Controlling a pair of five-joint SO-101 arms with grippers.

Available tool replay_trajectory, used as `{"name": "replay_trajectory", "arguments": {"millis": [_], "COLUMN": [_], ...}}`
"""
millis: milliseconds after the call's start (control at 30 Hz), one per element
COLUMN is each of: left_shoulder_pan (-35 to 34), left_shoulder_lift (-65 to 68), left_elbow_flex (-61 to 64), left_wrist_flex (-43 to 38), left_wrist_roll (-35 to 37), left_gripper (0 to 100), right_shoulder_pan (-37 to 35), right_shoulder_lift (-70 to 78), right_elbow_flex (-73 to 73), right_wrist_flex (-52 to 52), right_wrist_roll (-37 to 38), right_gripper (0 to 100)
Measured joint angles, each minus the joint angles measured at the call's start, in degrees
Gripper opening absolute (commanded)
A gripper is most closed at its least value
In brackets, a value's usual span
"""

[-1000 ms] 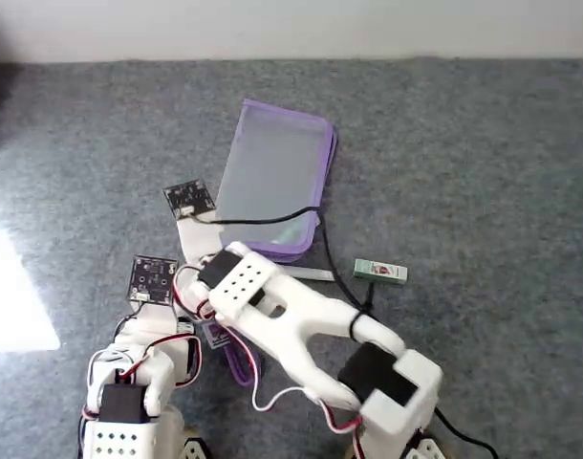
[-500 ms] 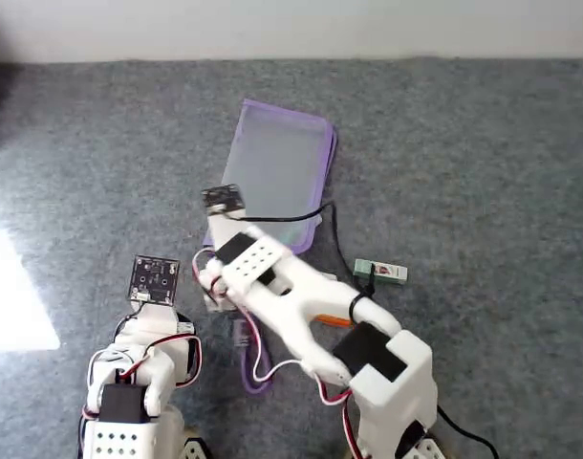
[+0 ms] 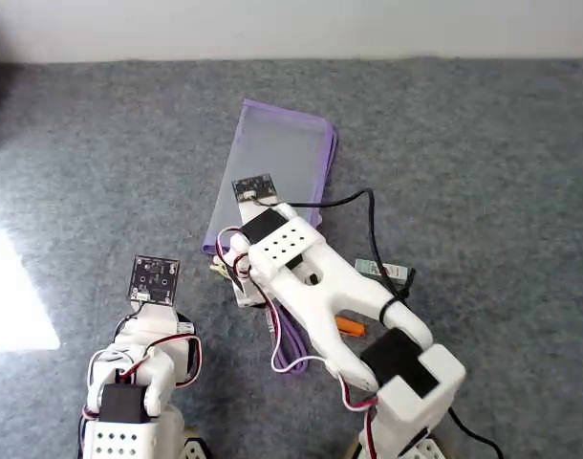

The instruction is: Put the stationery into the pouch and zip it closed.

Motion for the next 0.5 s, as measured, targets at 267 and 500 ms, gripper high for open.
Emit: {"name": "replay_trajectory", "arguments": {"millis": [267,500], "left_shoulder_pan": [0.0,0.0], "left_shoulder_lift": [0.0,0.0], "left_elbow_flex": [0.0,0.0], "left_wrist_flex": [0.0,0.0], "left_wrist_roll": [0.0,0.0], "left_gripper": [1,1], "right_shoulder_pan": [0.0,-4.0], "right_shoulder_lift": [-0.4,0.5], "right_elbow_flex": [0.0,0.1], "right_wrist_flex": [-4.8,-7.0], "right_wrist_roll": [2.5,2.5], "right_gripper": [28.8,28.8]}}
